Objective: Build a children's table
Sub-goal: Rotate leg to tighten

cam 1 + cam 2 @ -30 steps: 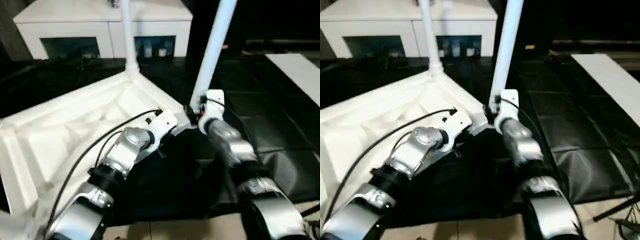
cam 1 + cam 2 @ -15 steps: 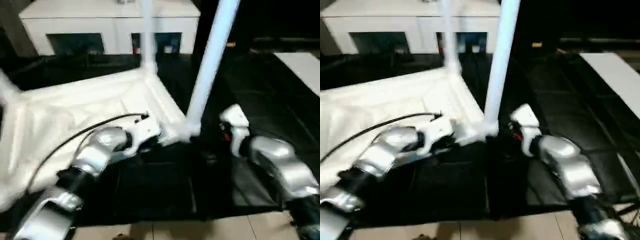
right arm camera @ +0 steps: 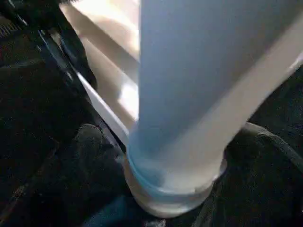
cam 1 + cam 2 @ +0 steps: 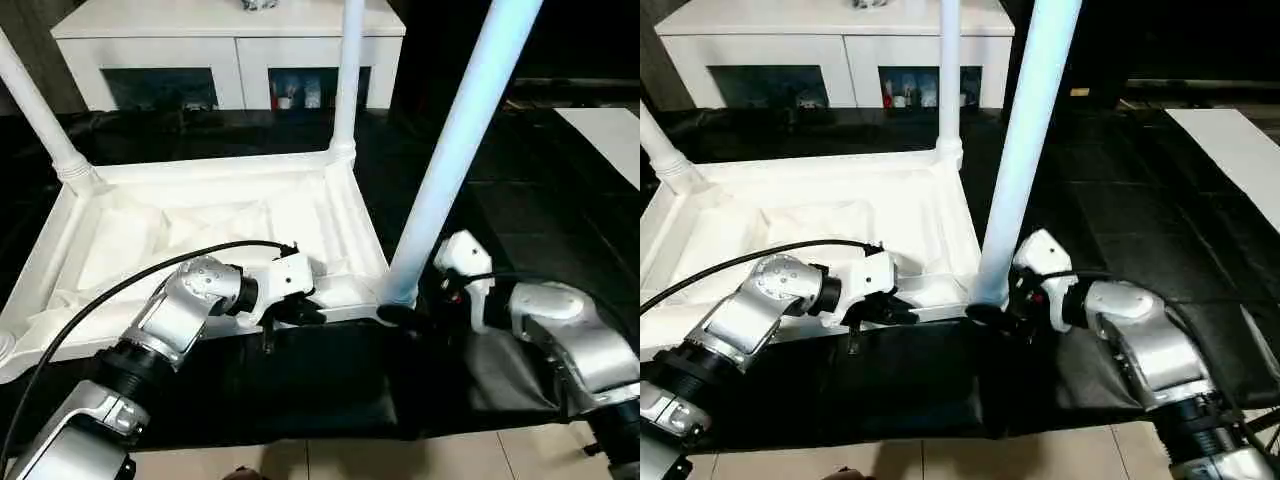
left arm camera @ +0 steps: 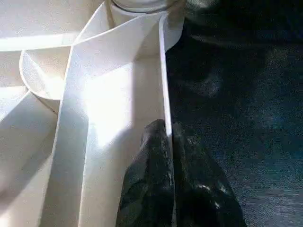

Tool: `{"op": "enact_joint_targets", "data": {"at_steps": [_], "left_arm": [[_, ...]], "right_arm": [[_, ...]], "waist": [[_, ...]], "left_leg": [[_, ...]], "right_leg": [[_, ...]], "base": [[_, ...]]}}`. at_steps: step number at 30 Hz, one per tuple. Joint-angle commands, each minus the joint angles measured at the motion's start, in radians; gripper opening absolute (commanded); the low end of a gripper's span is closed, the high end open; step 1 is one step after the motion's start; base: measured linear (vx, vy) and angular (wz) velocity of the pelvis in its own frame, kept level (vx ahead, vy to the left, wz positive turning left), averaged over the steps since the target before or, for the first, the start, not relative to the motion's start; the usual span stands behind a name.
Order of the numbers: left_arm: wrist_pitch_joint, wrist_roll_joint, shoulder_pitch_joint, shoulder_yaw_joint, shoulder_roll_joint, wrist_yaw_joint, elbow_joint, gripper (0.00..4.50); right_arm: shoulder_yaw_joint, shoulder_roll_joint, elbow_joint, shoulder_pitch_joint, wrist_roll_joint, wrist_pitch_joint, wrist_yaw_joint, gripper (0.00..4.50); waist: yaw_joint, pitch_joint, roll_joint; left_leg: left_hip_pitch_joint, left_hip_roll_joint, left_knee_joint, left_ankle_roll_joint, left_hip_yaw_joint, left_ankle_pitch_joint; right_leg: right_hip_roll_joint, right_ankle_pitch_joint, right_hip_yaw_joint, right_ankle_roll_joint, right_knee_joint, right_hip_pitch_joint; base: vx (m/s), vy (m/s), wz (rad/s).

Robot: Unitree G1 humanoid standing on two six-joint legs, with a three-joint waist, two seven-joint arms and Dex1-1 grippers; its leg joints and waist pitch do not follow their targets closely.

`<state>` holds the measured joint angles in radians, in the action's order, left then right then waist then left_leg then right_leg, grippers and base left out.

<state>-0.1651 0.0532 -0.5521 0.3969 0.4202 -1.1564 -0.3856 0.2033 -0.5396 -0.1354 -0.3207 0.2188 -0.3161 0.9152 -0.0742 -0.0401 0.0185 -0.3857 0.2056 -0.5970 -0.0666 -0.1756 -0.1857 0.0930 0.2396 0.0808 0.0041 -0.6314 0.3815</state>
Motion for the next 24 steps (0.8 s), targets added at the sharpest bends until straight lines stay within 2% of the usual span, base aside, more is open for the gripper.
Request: {"op": "enact_joint_targets", "data": {"at_steps": [1,2,6,12,13,20,23,24], "left_arm": [[0.036,-0.007,-0.013,-0.004,-0.002,-0.016,0.033,0.0],[0.034,-0.007,-0.014,-0.004,-0.003,-0.015,0.033,0.0],[0.033,-0.008,-0.017,-0.003,0.002,-0.012,0.033,0.0],[0.034,-0.008,-0.013,-0.002,0.005,-0.014,0.032,0.0],[0.034,-0.008,-0.013,-0.002,0.006,-0.014,0.032,0.0],[0.033,-0.009,-0.01,-0.001,0.009,-0.019,0.031,0.0],[0.013,-0.001,-0.008,-0.002,-0.004,0.011,0.023,0.0],[-0.04,0.011,-0.012,-0.015,-0.047,0.09,-0.004,0.0]], "right_arm": [[-0.001,0.011,-0.014,-0.036,-0.014,0.007,-0.006,4.22],[0.001,0.013,-0.021,-0.041,-0.014,0.007,-0.004,4.02],[-0.001,0.015,-0.043,-0.052,-0.015,0.01,-0.007,3.59],[-0.01,0.024,-0.057,-0.052,-0.011,0.019,-0.001,3.28],[-0.01,0.024,-0.058,-0.052,-0.012,0.019,0.0,3.01],[-0.02,0.042,-0.077,-0.045,-0.01,0.021,-0.01,2.7],[-0.039,0.08,-0.111,-0.051,-0.02,0.016,-0.08,2.68],[-0.076,0.163,-0.177,-0.069,-0.044,-0.009,-0.25,2.67]], "waist": [[0.003,0.067,-0.006],[0.003,0.067,-0.009],[-0.001,0.067,-0.007],[-0.003,0.069,-0.007],[-0.003,0.069,-0.006],[-0.002,0.067,-0.008],[0.0,0.065,-0.007],[0.005,0.063,-0.007]], "left_leg": [[0.017,0.026,0.055,0.094,0.005,-0.026],[0.018,0.026,0.054,0.101,0.004,-0.02],[0.019,0.027,0.053,0.106,0.003,-0.02],[0.019,0.026,0.051,0.109,0.003,-0.012],[0.02,0.027,0.051,0.109,0.003,-0.016],[0.018,0.025,0.051,0.1,0.003,-0.038],[0.019,0.026,0.053,0.087,0.003,-0.06],[0.018,0.025,0.055,0.074,0.002,-0.067]], "right_leg": [[0.049,-0.21,-0.05,-0.288,0.049,-0.053],[0.049,-0.216,-0.05,-0.289,0.049,-0.052],[0.049,-0.199,-0.05,-0.288,0.049,-0.051],[0.048,-0.212,-0.05,-0.29,0.046,-0.052],[0.048,-0.207,-0.05,-0.29,0.046,-0.051],[0.048,-0.176,-0.052,-0.288,0.047,-0.051],[0.047,-0.141,-0.052,-0.284,0.05,-0.049],[0.047,-0.124,-0.054,-0.282,0.05,-0.047]], "base": [[0.0,0.0,0.0],[0.0,0.0,0.0],[0.0,0.0,0.0],[0.0,0.0,0.0],[0.0,0.0,0.0],[0.0,0.0,0.0],[0.0,0.0,0.0],[0.0,0.0,0.0]]}}
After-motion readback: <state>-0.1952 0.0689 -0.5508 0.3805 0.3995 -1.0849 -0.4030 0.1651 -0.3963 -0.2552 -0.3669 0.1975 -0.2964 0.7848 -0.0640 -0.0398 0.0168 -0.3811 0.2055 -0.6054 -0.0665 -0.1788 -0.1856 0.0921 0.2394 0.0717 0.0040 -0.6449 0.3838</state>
